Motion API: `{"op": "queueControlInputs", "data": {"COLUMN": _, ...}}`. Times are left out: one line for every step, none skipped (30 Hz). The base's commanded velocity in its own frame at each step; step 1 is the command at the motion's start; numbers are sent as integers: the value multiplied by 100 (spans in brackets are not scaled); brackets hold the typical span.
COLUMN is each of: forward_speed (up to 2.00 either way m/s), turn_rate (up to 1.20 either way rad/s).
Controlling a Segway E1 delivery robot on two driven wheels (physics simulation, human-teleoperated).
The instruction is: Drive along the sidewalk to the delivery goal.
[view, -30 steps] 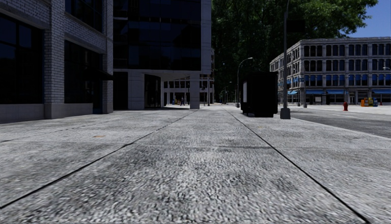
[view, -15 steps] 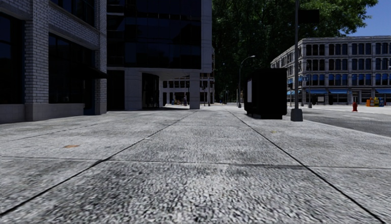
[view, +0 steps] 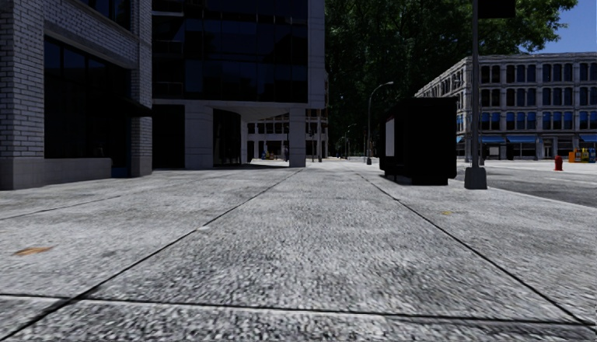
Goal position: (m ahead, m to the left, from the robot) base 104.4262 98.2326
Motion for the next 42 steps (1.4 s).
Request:
{"op": "queueControlInputs", "data": {"forward_speed": 200, "turn_rate": 15}}
{"op": "queueControlInputs", "data": {"forward_speed": 200, "turn_rate": 15}}
{"op": "queueControlInputs", "data": {"forward_speed": 200, "turn_rate": 18}}
{"op": "queueControlInputs", "data": {"forward_speed": 200, "turn_rate": 20}}
{"op": "queueControlInputs", "data": {"forward_speed": 200, "turn_rate": 20}}
{"op": "queueControlInputs", "data": {"forward_speed": 200, "turn_rate": 21}}
{"op": "queueControlInputs", "data": {"forward_speed": 200, "turn_rate": 22}}
{"op": "queueControlInputs", "data": {"forward_speed": 200, "turn_rate": 22}}
{"op": "queueControlInputs", "data": {"forward_speed": 200, "turn_rate": 22}}
{"op": "queueControlInputs", "data": {"forward_speed": 200, "turn_rate": 22}}
{"op": "queueControlInputs", "data": {"forward_speed": 200, "turn_rate": 22}}
{"op": "queueControlInputs", "data": {"forward_speed": 200, "turn_rate": 22}}
{"op": "queueControlInputs", "data": {"forward_speed": 200, "turn_rate": 22}}
{"op": "queueControlInputs", "data": {"forward_speed": 200, "turn_rate": 23}}
{"op": "queueControlInputs", "data": {"forward_speed": 200, "turn_rate": 24}}
{"op": "queueControlInputs", "data": {"forward_speed": 200, "turn_rate": 24}}
{"op": "queueControlInputs", "data": {"forward_speed": 200, "turn_rate": 24}}
{"op": "queueControlInputs", "data": {"forward_speed": 200, "turn_rate": 24}}
{"op": "queueControlInputs", "data": {"forward_speed": 200, "turn_rate": 24}}
{"op": "queueControlInputs", "data": {"forward_speed": 200, "turn_rate": 24}}
{"op": "queueControlInputs", "data": {"forward_speed": 200, "turn_rate": 24}}
{"op": "queueControlInputs", "data": {"forward_speed": 200, "turn_rate": 24}}
{"op": "queueControlInputs", "data": {"forward_speed": 200, "turn_rate": 24}}
{"op": "queueControlInputs", "data": {"forward_speed": 200, "turn_rate": 24}}
{"op": "queueControlInputs", "data": {"forward_speed": 200, "turn_rate": 24}}
{"op": "queueControlInputs", "data": {"forward_speed": 200, "turn_rate": 24}}
{"op": "queueControlInputs", "data": {"forward_speed": 200, "turn_rate": 24}}
{"op": "queueControlInputs", "data": {"forward_speed": 200, "turn_rate": 24}}
{"op": "queueControlInputs", "data": {"forward_speed": 200, "turn_rate": 24}}
{"op": "queueControlInputs", "data": {"forward_speed": 200, "turn_rate": 24}}
{"op": "queueControlInputs", "data": {"forward_speed": 200, "turn_rate": 24}}
{"op": "queueControlInputs", "data": {"forward_speed": 200, "turn_rate": 24}}
{"op": "queueControlInputs", "data": {"forward_speed": 200, "turn_rate": 24}}
{"op": "queueControlInputs", "data": {"forward_speed": 200, "turn_rate": 24}}
{"op": "queueControlInputs", "data": {"forward_speed": 200, "turn_rate": 24}}
{"op": "queueControlInputs", "data": {"forward_speed": 200, "turn_rate": 24}}
{"op": "queueControlInputs", "data": {"forward_speed": 200, "turn_rate": 24}}
{"op": "queueControlInputs", "data": {"forward_speed": 200, "turn_rate": 24}}
{"op": "queueControlInputs", "data": {"forward_speed": 200, "turn_rate": 24}}
{"op": "queueControlInputs", "data": {"forward_speed": 200, "turn_rate": 24}}
{"op": "queueControlInputs", "data": {"forward_speed": 200, "turn_rate": 24}}
{"op": "queueControlInputs", "data": {"forward_speed": 200, "turn_rate": 24}}
